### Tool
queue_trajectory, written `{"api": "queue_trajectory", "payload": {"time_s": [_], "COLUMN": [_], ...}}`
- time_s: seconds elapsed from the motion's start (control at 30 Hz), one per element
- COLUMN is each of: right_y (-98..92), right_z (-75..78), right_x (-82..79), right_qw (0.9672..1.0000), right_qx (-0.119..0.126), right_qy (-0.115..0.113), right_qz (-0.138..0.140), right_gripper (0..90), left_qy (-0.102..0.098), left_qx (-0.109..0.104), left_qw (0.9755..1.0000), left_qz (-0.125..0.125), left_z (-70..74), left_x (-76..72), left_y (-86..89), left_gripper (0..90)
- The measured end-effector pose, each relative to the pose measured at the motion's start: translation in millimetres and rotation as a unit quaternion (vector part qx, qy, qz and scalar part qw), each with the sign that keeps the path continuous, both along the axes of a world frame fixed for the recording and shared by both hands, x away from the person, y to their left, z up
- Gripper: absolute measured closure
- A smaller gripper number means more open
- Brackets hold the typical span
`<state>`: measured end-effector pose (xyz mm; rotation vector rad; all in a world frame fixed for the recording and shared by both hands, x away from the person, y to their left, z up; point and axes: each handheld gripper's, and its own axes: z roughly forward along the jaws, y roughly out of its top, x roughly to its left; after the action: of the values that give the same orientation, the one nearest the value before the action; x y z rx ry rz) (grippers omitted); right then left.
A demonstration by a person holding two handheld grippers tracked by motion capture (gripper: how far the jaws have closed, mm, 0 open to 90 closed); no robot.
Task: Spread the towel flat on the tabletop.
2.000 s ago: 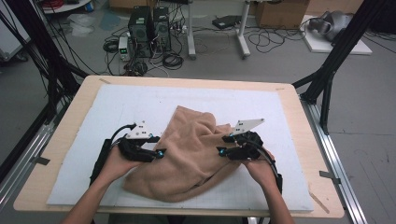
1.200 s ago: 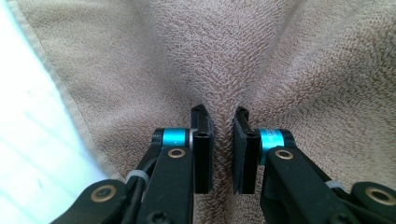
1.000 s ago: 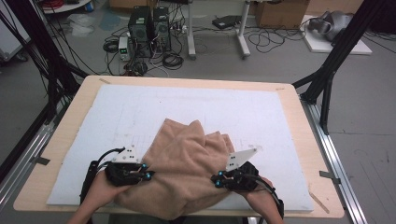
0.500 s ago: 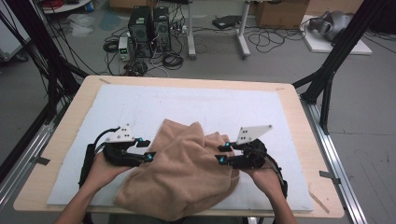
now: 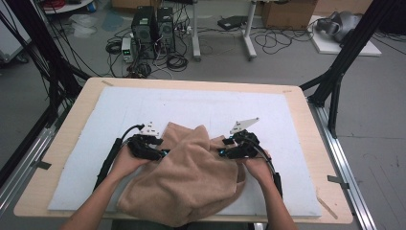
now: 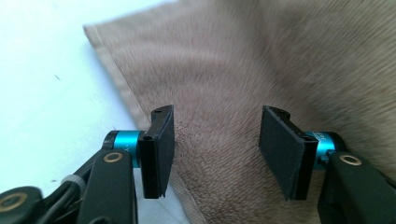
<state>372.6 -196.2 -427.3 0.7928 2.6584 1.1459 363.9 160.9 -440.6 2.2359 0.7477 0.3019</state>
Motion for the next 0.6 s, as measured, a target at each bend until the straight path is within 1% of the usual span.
{"api": "queue_trajectory", "payload": {"time_s": [0.03, 0.07, 0.1, 0.13, 0.17, 0.2, 0.23, 0.3, 0.37, 0.4, 0.5, 0.57, 0.6], "right_y": [1.2, 2.7, 3.8, 4.4, 4.3, 3.7, 3.2, 2.8, 1.5, 0.6, -6.8, -11.8, -13.8], "right_z": [-2.4, -4.7, -6.8, -8.3, -8.6, -7.9, -6.7, -3.7, -0.1, 1.6, 11.7, 18.7, 22.0], "right_x": [0.9, 1.6, 1.9, 1.9, 1.8, 2.2, 2.0, 0.8, -1.7, -2.8, -5.7, -6.3, -6.5], "right_qw": [1.0000, 0.9999, 0.9998, 0.9998, 0.9998, 0.9999, 0.9999, 0.9999, 0.9999, 0.9999, 0.9999, 0.9999, 0.9998], "right_qx": [-0.007, -0.016, -0.020, -0.019, -0.016, -0.012, -0.009, -0.010, -0.010, -0.007, 0.006, 0.010, 0.012], "right_qy": [0.000, 0.002, 0.006, 0.004, 0.004, 0.008, 0.010, 0.007, 0.004, 0.003, -0.009, -0.012, -0.014], "right_qz": [0.002, 0.004, 0.006, 0.009, 0.009, 0.009, 0.010, 0.011, 0.011, 0.009, 0.007, 0.004, 0.003], "right_gripper": [53.9, 57.1, 62.1, 66.6, 72.3, 78.4, 81.0, 82.7, 82.8, 82.8, 82.9, 83.0, 83.0], "left_qy": [0.000, -0.001, 0.001, 0.002, 0.003, 0.002, 0.002, -0.001, -0.009, -0.014, -0.027, -0.035, -0.036], "left_qx": [0.000, 0.000, 0.000, 0.001, 0.001, 0.007, 0.008, 0.012, 0.020, 0.015, -0.012, -0.019, -0.021], "left_qw": [1.0000, 1.0000, 1.0000, 1.0000, 1.0000, 1.0000, 1.0000, 0.9999, 0.9997, 0.9995, 0.9986, 0.9978, 0.9975], "left_qz": [0.005, 0.007, 0.008, 0.004, 0.003, 0.002, 0.002, 0.004, 0.014, 0.022, 0.045, 0.053, 0.056], "left_z": [0.6, 0.6, 1.0, 2.1, 2.3, 3.1, 3.4, 4.4, 7.0, 10.4, 21.1, 27.2, 29.7], "left_x": [-0.2, -0.4, -0.4, -0.4, -1.0, -1.3, -1.3, -1.9, -3.3, -4.2, -7.3, -10.0, -11.6], "left_y": [-0.2, -0.3, -0.5, -0.7, -2.2, -3.4, -4.1, -3.6, -0.9, 3.5, 17.8, 27.7, 32.8], "left_gripper": [49.2, 54.8, 58.6, 64.6, 74.3, 79.8, 81.8, 84.0, 84.7, 84.8, 84.9, 84.9, 84.9]}}
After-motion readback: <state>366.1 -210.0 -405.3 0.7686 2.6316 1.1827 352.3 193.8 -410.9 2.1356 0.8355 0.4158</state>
